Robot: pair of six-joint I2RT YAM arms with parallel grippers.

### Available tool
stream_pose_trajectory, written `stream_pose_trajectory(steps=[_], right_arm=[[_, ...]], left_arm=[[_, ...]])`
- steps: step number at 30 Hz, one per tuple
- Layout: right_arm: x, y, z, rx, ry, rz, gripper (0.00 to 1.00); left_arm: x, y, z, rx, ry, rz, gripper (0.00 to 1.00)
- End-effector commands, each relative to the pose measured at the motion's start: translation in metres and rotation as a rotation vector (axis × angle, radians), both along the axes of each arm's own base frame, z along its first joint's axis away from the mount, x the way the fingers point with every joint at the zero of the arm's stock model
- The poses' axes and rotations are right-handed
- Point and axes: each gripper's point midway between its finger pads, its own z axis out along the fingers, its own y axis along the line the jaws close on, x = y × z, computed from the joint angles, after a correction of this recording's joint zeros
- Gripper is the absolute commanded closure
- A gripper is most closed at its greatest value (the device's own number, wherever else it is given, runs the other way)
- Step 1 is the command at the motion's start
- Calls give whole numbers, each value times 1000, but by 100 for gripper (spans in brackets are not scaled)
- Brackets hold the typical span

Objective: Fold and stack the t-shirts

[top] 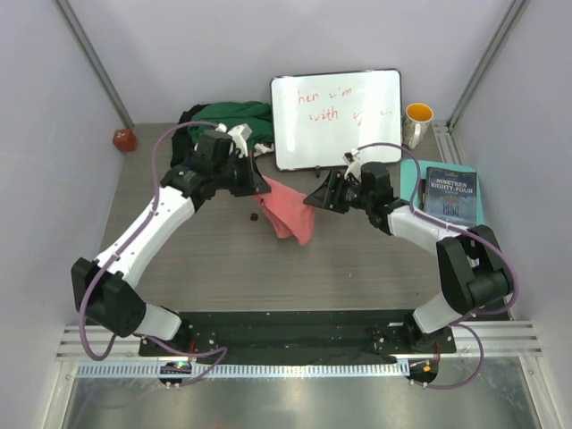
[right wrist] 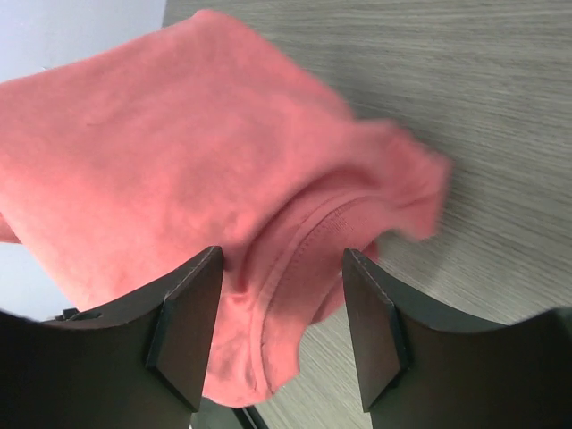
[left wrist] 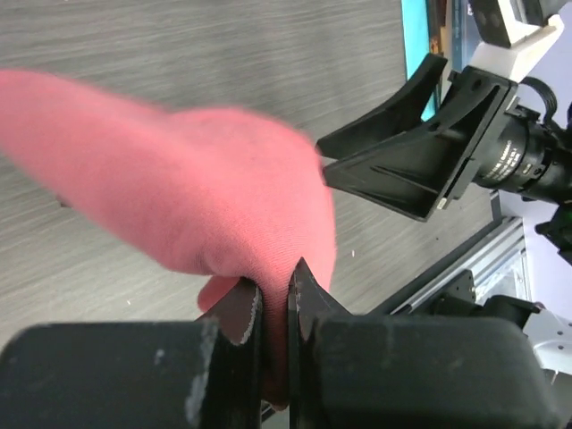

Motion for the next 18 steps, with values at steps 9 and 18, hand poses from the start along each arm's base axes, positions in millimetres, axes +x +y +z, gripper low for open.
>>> stream_pose_trajectory(steps=[9,18], right_arm=[[-6,-15,-10,-72,16,-43,38],[-17,-15,-36,-127,97,-24,38]], left_arm=[[-116,58,-180,170,509,157,76],[-108,90,-150,309,358,278,39]])
